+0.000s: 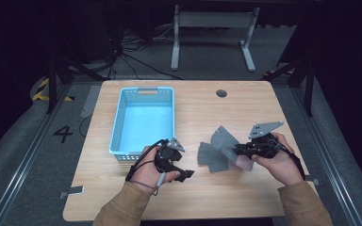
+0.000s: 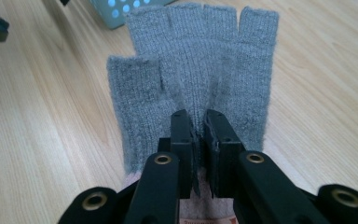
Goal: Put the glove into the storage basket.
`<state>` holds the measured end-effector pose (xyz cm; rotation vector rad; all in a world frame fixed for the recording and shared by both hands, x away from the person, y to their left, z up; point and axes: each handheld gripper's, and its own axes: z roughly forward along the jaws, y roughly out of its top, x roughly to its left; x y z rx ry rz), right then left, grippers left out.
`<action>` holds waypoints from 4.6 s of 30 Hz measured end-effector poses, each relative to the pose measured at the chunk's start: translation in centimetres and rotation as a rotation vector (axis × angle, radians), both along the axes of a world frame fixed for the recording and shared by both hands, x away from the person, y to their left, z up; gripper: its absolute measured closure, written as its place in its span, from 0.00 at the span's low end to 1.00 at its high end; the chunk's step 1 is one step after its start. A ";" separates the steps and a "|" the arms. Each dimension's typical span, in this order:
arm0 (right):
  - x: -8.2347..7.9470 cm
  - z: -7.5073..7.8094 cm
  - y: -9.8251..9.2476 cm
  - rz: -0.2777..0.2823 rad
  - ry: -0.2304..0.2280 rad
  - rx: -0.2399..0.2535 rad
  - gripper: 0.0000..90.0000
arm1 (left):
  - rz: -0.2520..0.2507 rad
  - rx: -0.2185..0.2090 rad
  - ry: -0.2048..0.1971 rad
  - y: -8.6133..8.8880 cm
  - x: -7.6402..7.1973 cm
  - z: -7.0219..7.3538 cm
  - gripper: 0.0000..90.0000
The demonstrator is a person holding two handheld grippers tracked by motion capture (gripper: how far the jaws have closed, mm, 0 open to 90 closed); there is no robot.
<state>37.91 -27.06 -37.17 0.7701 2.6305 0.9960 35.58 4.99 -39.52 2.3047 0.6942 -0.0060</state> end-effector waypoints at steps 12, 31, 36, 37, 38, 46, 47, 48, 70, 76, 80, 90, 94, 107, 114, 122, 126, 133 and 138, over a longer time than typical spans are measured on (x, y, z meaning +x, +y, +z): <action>0.0 -1.7 1.7 0.069 0.008 -0.092 0.93 | -0.054 0.034 -0.027 -0.6 -0.1 -0.2 0.53; -0.5 -4.4 3.0 0.089 0.048 -0.124 0.78 | -0.128 0.101 0.047 -2.0 0.2 -1.7 0.84; -1.5 -3.3 1.9 0.032 0.011 -0.071 0.68 | -0.117 0.088 0.040 -2.2 0.3 -1.6 0.85; -1.5 -3.3 1.9 0.032 0.011 -0.071 0.68 | -0.112 0.078 0.038 -2.2 0.4 -1.6 0.85; -1.8 -3.0 1.1 -0.007 0.036 -0.038 0.65 | -0.092 0.063 0.052 -2.3 0.4 -1.8 0.88; -3.3 -2.9 -1.2 -0.107 0.085 -0.032 0.64 | -0.068 0.081 0.034 -3.2 0.6 -2.4 0.86; -3.5 -2.8 -1.4 -0.112 0.085 -0.034 0.64 | -0.074 0.088 0.028 -3.3 0.7 -2.5 0.86; -3.7 -2.8 -1.5 -0.119 0.087 -0.033 0.64 | -0.076 0.087 0.025 -3.4 0.7 -2.6 0.85; -5.6 -3.9 -2.0 -0.133 0.149 -0.099 0.62 | -0.094 0.126 0.022 -4.4 1.2 -3.9 0.82; -5.5 -5.0 -1.6 -0.128 0.171 -0.135 0.67 | -0.090 0.131 0.001 -4.9 1.3 -4.3 0.81; -5.4 -5.1 -1.4 -0.116 0.150 -0.155 0.71 | -0.081 0.132 -0.010 -5.1 1.4 -4.5 0.80; -5.3 -5.5 -1.2 -0.108 0.148 -0.166 0.74 | -0.078 0.151 0.006 -5.9 1.7 -5.2 0.83; -5.3 -5.5 -1.3 -0.109 0.147 -0.163 0.74 | -0.057 0.155 -0.011 -5.7 1.7 -5.0 0.80; -5.3 -5.4 -1.1 -0.106 0.130 -0.170 0.76 | -0.068 0.160 0.008 -6.2 1.8 -5.2 0.92; -5.4 -5.1 -1.0 -0.099 0.134 -0.190 0.96 | -0.066 0.181 -0.026 -6.5 1.6 -5.1 0.98; -5.8 -3.8 -0.9 -0.105 0.087 -0.186 0.98 | -0.064 0.151 -0.058 -6.1 1.2 -4.1 0.99; -5.8 -2.9 -1.0 -0.113 0.043 -0.175 0.99 | -0.057 0.133 -0.085 -5.9 1.0 -3.5 0.99; -5.2 -2.2 -1.1 -0.128 0.006 -0.165 0.99 | -0.032 0.106 -0.111 -5.7 1.1 -3.2 0.99; -4.2 -2.5 -1.6 -0.146 0.003 -0.152 0.99 | -0.016 0.093 -0.124 -5.8 1.5 -3.3 0.99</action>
